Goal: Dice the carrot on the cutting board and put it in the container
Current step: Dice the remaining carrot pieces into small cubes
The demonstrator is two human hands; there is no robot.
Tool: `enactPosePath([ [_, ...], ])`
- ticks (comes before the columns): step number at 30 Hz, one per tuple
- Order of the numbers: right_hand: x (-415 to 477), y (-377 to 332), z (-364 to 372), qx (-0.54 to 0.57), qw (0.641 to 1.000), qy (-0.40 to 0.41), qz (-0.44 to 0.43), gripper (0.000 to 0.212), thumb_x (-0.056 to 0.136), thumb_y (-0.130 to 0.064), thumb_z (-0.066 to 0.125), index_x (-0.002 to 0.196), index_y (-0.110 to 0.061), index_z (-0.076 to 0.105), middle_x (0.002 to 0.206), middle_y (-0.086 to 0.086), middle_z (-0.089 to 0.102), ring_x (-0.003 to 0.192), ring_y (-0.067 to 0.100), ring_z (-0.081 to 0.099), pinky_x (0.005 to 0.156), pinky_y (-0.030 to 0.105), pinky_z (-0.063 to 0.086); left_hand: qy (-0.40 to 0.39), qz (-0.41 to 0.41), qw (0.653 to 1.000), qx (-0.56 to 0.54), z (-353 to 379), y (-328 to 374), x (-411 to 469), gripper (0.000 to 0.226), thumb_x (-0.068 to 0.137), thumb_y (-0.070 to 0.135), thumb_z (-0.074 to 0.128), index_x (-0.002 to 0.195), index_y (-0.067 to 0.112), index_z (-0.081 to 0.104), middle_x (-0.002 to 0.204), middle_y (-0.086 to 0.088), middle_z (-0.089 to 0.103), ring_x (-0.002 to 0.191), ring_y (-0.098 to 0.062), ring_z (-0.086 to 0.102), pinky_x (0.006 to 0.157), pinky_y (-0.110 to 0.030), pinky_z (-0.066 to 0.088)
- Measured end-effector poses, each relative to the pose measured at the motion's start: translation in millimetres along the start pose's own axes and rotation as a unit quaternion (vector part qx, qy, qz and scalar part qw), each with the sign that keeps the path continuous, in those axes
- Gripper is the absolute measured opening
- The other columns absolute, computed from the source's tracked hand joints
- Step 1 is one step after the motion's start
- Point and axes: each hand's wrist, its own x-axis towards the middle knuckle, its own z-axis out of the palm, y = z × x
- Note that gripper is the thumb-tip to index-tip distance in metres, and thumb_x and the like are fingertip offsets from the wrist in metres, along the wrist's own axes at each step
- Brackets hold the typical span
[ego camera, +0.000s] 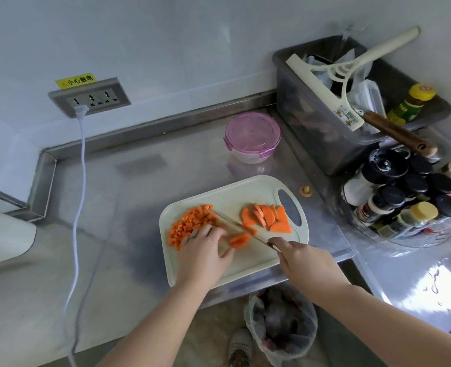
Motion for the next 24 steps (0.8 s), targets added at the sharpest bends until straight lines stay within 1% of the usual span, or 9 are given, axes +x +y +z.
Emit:
enactPosePath([
  [3,-2.1,16.6,-5.3,-0.063,0.994,0.066,-0.062,0.049,0.065,-0.014,0.082,0.109,-0.027,0.068,0.059,-0.006,0.057,0.042,0.017,0.050,0.041,0.022,0.033,0.098,-0.117,0.980,-0.129,-10.6,-25.8,-6.7,0.012,0.083,0.020,0.065,0.094,0.023,0.066,0.094,0.006,0.068,0.089,-0.021,0.064,0.071,-0.031,0.048],
  [6,4.5,30.3,-10.2,-0.091,0.988,0.058,-0.108,0.054,0.055,-0.007,0.084,0.103,-0.028,0.070,0.054,-0.007,0.054,0.041,0.015,0.048,0.050,0.022,0.036,0.164,-0.162,0.947,-0.223,-24.6,-42.4,5.5,0.018,0.088,0.007,0.059,0.096,0.022,0.065,0.097,0.002,0.069,0.089,-0.019,0.064,0.077,-0.029,0.048],
  [9,15.3,35.2,-14.6,-0.117,0.980,0.059,-0.147,0.060,0.045,-0.007,0.088,0.098,-0.029,0.071,0.051,-0.010,0.051,0.041,0.014,0.048,0.051,0.023,0.040,0.050,-0.027,0.966,-0.250,-37.8,-25.9,28.3,0.019,0.088,0.010,0.063,0.099,0.025,0.069,0.095,0.012,0.065,0.085,-0.002,0.059,0.082,-0.020,0.046],
  [11,21.2,33.7,-18.2,-0.123,0.977,0.051,-0.167,0.061,0.042,-0.008,0.088,0.095,-0.031,0.071,0.051,-0.012,0.051,0.042,0.012,0.050,0.053,0.023,0.043,-0.069,0.079,0.979,-0.177,-39.7,-5.3,38.2,0.019,0.087,0.021,0.067,0.105,0.023,0.071,0.095,0.016,0.062,0.086,-0.001,0.056,0.083,-0.021,0.044],
  [13,25.7,32.0,-22.0,-0.126,0.973,0.053,-0.187,0.059,0.040,-0.008,0.089,0.092,-0.031,0.072,0.052,-0.014,0.053,0.043,0.011,0.051,0.053,0.024,0.044,-0.127,0.134,0.979,-0.082,-34.3,8.3,44.8,0.024,0.087,0.032,0.066,0.110,0.028,0.069,0.104,0.014,0.065,0.097,-0.006,0.055,0.088,-0.026,0.042],
  [17,27.1,30.3,-24.9,-0.134,0.967,0.066,-0.208,0.054,0.044,-0.010,0.088,0.092,-0.030,0.072,0.055,-0.013,0.055,0.045,0.011,0.053,0.056,0.025,0.044,-0.168,0.127,0.977,-0.034,-21.5,13.0,48.5,0.019,0.087,0.035,0.064,0.106,0.031,0.069,0.104,0.010,0.070,0.100,-0.011,0.060,0.090,-0.030,0.045],
  [20,24.6,36.4,-25.8,-0.128,0.972,0.047,-0.191,0.052,0.050,-0.011,0.087,0.094,-0.032,0.070,0.057,-0.013,0.056,0.049,0.011,0.055,0.058,0.026,0.043,-0.168,0.079,0.977,-0.102,-18.8,11.5,46.8,0.016,0.088,0.026,0.066,0.103,0.025,0.070,0.095,0.011,0.071,0.090,-0.008,0.064,0.082,-0.025,0.049],
  [22,20.3,41.8,-27.5,-0.115,0.977,0.032,-0.177,0.047,0.068,-0.012,0.077,0.108,-0.034,0.065,0.069,-0.011,0.061,0.063,0.013,0.060,0.068,0.028,0.044,-0.121,0.017,0.979,-0.164,-18.2,5.1,49.4,0.013,0.087,0.019,0.066,0.099,0.020,0.071,0.089,0.010,0.070,0.085,-0.009,0.066,0.079,-0.025,0.050],
  [24,13.5,50.1,-29.2,-0.084,0.987,0.006,-0.134,0.043,0.091,-0.016,0.053,0.128,-0.037,0.051,0.094,-0.009,0.065,0.084,0.016,0.061,0.079,0.028,0.044,-0.033,-0.057,0.973,-0.220,-17.6,-3.6,53.4,0.011,0.086,0.012,0.067,0.096,0.015,0.070,0.087,0.005,0.069,0.082,-0.011,0.065,0.076,-0.026,0.051],
])
